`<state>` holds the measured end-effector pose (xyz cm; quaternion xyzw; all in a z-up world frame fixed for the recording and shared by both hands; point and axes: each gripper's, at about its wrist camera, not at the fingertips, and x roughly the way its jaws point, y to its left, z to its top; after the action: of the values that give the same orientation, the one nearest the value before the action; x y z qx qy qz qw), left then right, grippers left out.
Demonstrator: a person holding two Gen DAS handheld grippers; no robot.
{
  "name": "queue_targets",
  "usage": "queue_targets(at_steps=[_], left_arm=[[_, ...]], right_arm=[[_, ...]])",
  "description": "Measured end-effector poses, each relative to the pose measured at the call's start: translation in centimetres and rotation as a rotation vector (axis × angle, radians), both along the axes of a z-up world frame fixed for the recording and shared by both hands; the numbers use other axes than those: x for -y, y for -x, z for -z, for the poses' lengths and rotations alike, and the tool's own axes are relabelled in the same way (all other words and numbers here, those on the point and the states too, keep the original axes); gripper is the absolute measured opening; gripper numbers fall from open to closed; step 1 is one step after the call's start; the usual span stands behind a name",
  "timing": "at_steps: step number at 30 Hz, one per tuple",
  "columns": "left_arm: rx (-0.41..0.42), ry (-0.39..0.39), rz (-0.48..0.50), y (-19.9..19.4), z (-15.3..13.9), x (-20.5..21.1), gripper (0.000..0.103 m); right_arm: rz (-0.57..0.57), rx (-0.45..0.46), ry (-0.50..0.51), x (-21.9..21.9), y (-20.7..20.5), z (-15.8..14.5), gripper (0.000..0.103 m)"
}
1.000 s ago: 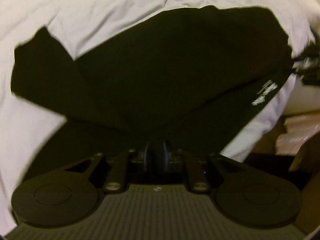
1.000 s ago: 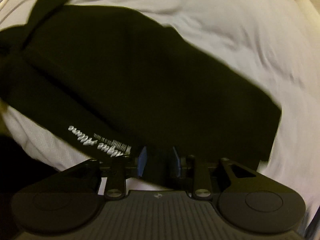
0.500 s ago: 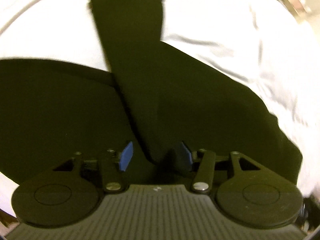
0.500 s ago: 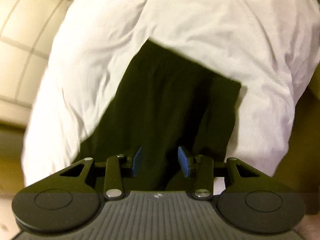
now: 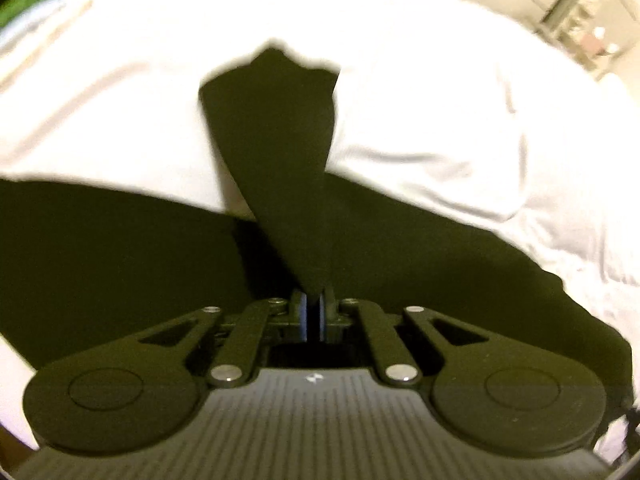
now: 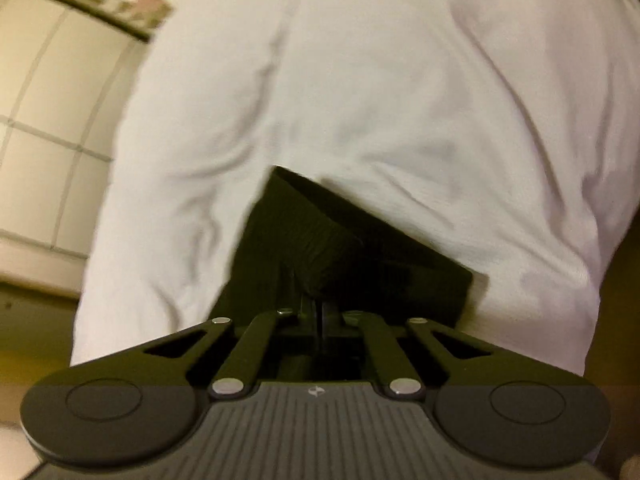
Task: Fold clothes
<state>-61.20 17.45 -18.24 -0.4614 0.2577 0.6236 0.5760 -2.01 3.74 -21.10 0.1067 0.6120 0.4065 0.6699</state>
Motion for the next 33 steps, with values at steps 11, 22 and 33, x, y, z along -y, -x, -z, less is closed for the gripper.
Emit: queue_targets(at_steps=[11,22,33], left_arm=[[-0.099,0.021,0.010,-0.4,1.1,6.8,0.005],[-0.243,0.139,0.069,-2.2,4.5,8.1,0.025],[-0.266,0.216,0.007,0.0,1.8,9.6,0.026]], right_arm=[[-0.081,-0.009,0.054,2.8,-0.4,0.6,0.002],[-0.146,0.168,0.298,1.1,1.5,0.9,0.047],[-0.655,0.323,0.244,-3.8,14.1,-2.0,0.041]])
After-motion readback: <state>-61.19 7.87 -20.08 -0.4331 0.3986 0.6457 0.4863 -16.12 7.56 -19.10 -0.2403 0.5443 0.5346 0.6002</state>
